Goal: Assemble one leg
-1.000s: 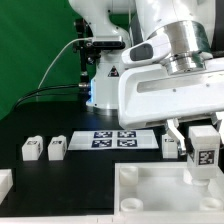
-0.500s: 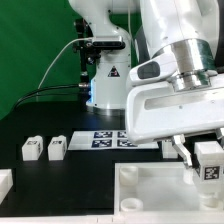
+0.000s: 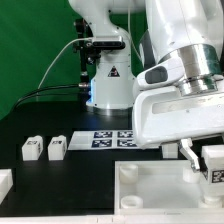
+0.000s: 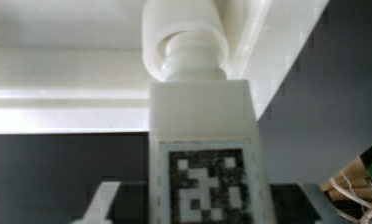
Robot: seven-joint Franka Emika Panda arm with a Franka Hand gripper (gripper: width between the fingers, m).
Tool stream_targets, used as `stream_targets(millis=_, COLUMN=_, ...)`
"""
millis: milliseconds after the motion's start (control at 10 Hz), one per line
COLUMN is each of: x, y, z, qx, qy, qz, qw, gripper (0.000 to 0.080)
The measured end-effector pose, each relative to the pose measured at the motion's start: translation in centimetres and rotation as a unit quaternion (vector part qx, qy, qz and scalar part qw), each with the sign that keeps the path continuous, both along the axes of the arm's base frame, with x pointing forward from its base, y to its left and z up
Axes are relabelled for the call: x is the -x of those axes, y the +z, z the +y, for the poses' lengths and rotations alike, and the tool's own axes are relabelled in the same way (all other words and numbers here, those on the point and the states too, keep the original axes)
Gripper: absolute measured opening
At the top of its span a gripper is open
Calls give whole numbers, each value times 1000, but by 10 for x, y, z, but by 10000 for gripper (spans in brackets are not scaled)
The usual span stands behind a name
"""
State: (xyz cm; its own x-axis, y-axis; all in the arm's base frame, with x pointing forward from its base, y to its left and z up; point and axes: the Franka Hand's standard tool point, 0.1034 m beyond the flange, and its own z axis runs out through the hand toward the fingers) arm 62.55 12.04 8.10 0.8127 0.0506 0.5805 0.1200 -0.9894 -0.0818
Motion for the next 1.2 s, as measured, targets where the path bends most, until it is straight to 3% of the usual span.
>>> stream_targets(millis=200, x=3, y=-7, z=-2, qx=1, qy=-1, qz=2, qw=1000, gripper=292)
stream_targets(millis=800, x=2, y=-7, z=-2, qx=1, qy=-1, qz=4, qw=1000, gripper=292)
stream_targets(millis=900, x=3, y=-8, z=-2, qx=1, qy=-1, qz=8, qw=1000, gripper=372)
stream_targets(millis=1000, x=4, y=-10, z=-2, qx=1, qy=0, qz=11, qw=1000, gripper=372)
stream_targets(millis=1200, x=4, y=-10, z=-2, qx=1, qy=0, qz=11, qw=1000, gripper=619)
